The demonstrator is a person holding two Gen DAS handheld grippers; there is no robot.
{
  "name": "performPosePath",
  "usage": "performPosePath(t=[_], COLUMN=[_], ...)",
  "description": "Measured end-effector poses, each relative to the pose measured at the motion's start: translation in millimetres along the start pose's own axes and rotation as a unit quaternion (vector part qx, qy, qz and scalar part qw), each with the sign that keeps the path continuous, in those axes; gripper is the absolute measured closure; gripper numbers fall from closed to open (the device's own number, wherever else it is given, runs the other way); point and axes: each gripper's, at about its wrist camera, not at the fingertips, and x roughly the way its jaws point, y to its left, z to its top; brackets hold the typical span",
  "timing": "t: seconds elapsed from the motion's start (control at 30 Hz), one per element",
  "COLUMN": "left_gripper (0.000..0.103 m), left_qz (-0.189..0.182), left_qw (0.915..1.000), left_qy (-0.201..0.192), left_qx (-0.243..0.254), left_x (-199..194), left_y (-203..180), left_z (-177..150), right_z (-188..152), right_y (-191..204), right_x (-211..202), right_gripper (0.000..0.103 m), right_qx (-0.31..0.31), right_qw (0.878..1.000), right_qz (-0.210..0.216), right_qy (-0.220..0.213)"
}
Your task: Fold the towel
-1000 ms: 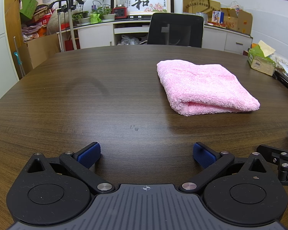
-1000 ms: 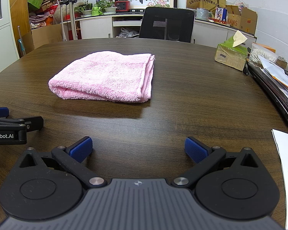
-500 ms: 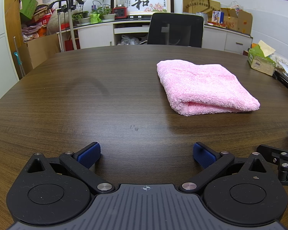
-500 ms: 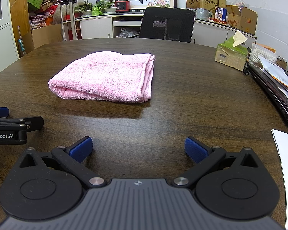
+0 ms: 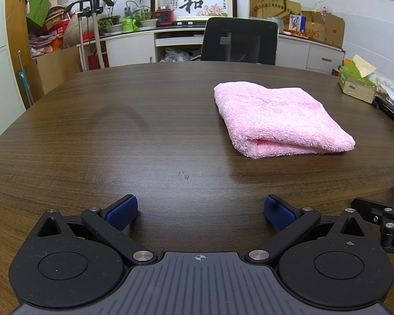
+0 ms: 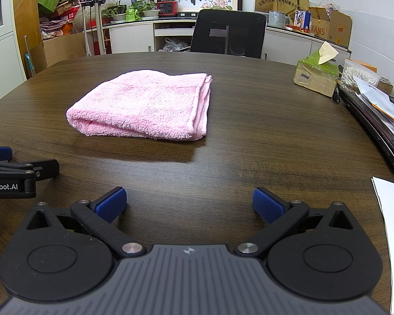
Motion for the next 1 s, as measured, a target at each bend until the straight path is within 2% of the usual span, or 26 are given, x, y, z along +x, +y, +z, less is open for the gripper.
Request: performPosePath(t=[0.23,0.5,0.87,1.0], left_gripper=[0.000,0.000,0.000,0.000], left_qz=[-0.006,0.013,0.030,0.046], left_qw=[1.0000,0.9999,0.9993,0.9981], left_qy=[0.000,0.000,0.000,0.000], left_qx=[0.004,-0.011,-0.023,-0.040], left_x=[0.1,9.8,10.5,13.0], left_y=[3.7,10.2,27.6,48.6], left_z=[0.4,5.4,10.1,12.0], right_z=[0.3,-0.1,5.0,6.9], right_y=[-1.0,-4.6,-21.3,-36.9], right_x=[0.6,-0.3,1.8,0.2], right_gripper=[0.000,0.000,0.000,0.000], right_qx=[-0.003,-0.006,0.026,0.049], right_qw=[1.000,1.000,0.999,0.998], right_qz=[0.004,0.004,-0.024,-0.040], right_qy=[0.000,-0.002,-0.005,-0.011])
